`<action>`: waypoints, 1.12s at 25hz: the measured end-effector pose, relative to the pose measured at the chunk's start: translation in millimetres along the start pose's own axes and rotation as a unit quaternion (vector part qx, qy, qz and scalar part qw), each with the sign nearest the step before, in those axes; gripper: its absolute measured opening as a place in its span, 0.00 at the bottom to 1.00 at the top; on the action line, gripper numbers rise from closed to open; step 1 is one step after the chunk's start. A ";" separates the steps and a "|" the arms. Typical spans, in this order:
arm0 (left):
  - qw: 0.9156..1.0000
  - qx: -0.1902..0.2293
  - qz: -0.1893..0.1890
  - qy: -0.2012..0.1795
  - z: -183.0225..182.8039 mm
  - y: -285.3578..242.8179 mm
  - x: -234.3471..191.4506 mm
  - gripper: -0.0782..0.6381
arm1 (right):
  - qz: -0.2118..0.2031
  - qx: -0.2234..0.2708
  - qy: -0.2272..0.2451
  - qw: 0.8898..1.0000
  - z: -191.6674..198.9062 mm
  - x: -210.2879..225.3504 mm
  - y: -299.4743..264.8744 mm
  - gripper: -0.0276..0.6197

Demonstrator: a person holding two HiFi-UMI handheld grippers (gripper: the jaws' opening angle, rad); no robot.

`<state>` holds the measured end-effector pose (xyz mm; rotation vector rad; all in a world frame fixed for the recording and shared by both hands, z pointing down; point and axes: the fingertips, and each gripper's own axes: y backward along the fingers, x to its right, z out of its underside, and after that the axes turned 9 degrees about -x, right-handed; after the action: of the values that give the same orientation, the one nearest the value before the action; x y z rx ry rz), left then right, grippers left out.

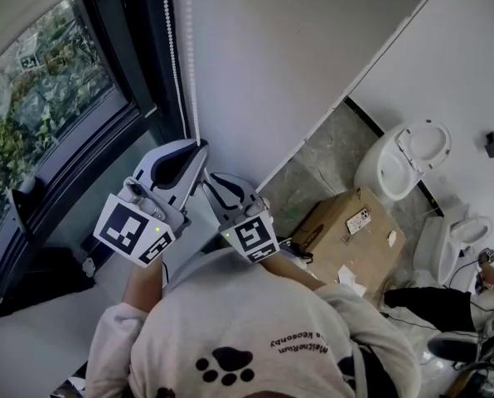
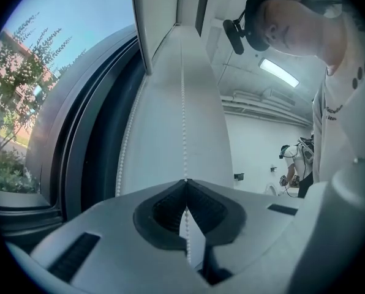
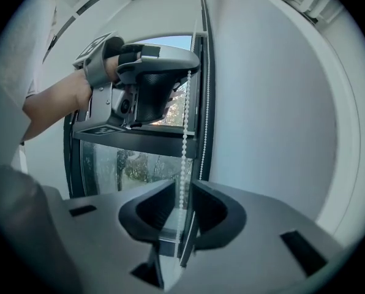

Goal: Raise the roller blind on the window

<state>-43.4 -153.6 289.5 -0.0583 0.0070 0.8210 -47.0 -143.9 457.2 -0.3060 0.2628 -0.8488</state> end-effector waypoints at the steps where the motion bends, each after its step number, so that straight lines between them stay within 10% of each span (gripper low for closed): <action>1: 1.000 0.001 0.000 0.001 0.0 0.5 0.1 0.12 | -0.004 0.001 -0.002 1.000 -0.6 -0.7 1.1 0.21; 14: 1.000 0.002 0.003 0.000 -0.3 -0.7 2.0 0.12 | -0.011 0.150 -0.045 0.988 -107.4 18.2 78.0 0.23; 28: 0.999 -0.015 0.032 0.012 23.1 -1.5 23.3 0.12 | -0.026 0.157 0.009 0.987 -191.7 22.0 82.0 0.14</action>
<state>-26.8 -136.3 312.1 -0.0978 0.0193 0.8850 -42.7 -140.3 247.7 -0.0095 0.1350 -0.9296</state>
